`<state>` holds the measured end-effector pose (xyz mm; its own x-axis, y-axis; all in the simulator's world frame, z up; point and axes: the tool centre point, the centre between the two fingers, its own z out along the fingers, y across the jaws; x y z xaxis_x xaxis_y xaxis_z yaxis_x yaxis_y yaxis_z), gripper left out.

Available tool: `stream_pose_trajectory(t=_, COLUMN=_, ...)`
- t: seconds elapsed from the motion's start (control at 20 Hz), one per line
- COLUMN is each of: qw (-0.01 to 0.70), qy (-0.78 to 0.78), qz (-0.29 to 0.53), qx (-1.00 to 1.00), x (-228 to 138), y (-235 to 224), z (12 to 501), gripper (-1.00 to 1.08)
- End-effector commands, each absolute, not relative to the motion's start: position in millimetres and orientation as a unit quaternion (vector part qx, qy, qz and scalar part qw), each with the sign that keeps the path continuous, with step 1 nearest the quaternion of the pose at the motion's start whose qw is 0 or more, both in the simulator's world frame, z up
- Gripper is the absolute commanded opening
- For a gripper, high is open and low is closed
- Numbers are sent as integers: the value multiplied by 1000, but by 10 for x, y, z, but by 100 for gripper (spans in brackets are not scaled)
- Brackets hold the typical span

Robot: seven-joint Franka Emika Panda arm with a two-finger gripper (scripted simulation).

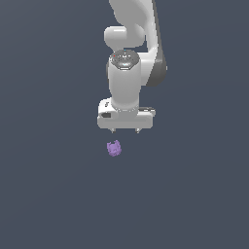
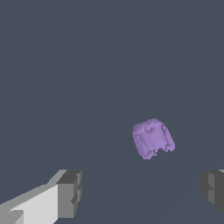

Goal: Pick up the object and move it to a goal position.

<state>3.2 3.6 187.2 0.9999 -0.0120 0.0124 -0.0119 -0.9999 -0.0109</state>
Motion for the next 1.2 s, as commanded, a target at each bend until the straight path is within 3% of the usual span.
stream_pose_trajectory(t=0.0, qw=5, qy=6, qz=-6, qx=-1000, x=32, y=36, z=1872, gripper=100)
stream_pose_trajectory(t=0.5, qw=15, qy=-2, qz=-29, qx=-999, x=159, y=184, z=2155, gripper=100)
stream_pose_trajectory(t=1.15, qw=9, qy=-41, qz=-22, qx=-999, x=153, y=7, z=1842, gripper=100)
